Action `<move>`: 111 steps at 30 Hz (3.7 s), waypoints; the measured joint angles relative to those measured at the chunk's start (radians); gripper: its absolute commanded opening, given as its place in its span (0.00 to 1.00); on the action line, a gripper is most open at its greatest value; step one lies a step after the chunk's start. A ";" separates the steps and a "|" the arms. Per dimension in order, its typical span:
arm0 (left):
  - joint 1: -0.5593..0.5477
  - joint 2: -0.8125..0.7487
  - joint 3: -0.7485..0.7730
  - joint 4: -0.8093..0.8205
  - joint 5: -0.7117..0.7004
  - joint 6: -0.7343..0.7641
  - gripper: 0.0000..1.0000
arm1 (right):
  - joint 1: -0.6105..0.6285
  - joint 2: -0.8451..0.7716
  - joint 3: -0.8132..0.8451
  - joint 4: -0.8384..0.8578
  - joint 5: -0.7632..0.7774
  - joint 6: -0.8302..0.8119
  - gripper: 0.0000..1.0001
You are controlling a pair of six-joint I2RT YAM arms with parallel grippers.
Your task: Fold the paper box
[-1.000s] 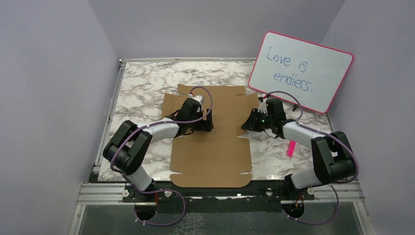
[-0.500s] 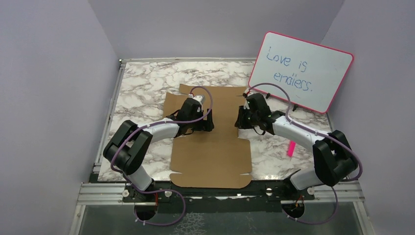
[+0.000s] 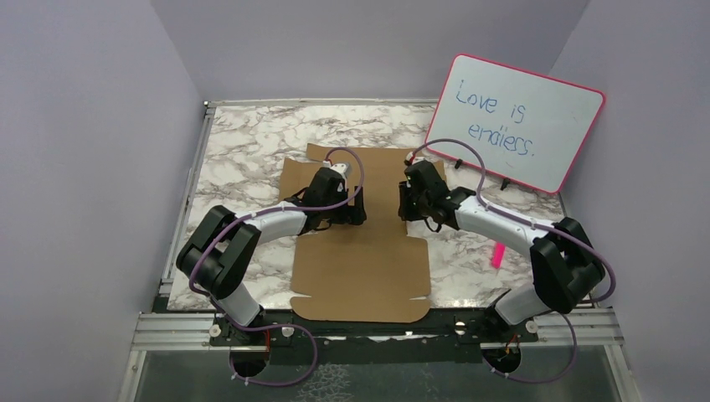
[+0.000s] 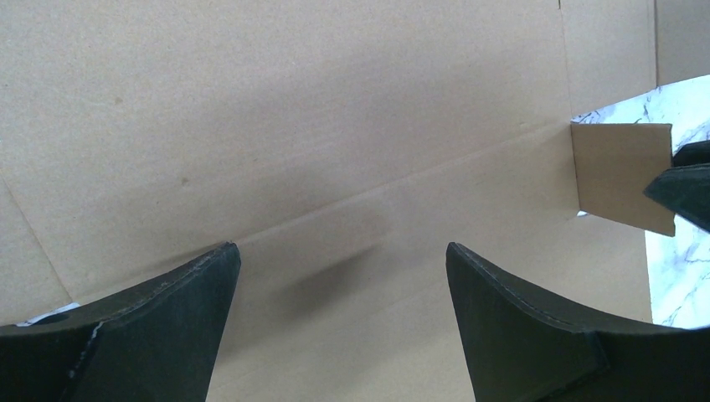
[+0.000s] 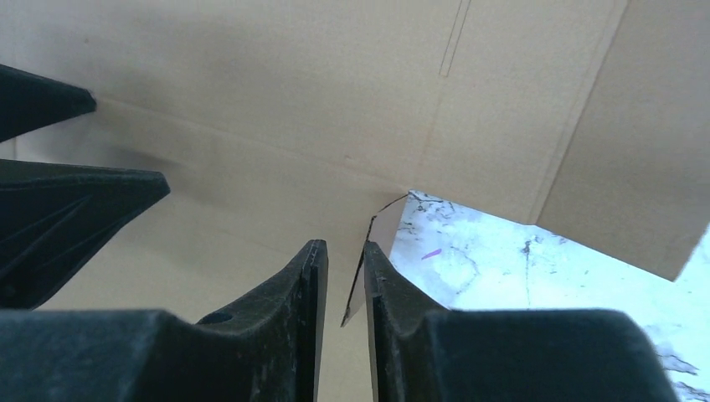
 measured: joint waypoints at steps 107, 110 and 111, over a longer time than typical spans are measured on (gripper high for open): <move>0.476 0.254 0.387 0.285 0.623 0.365 0.06 | -0.310 0.663 1.034 -0.305 -0.794 -1.118 0.72; 0.476 0.242 0.377 0.287 0.628 0.375 0.06 | -0.313 0.705 1.088 -0.330 -0.816 -1.138 0.69; 0.476 0.238 0.374 0.288 0.629 0.377 0.06 | -0.315 0.715 1.094 -0.336 -0.819 -1.144 0.68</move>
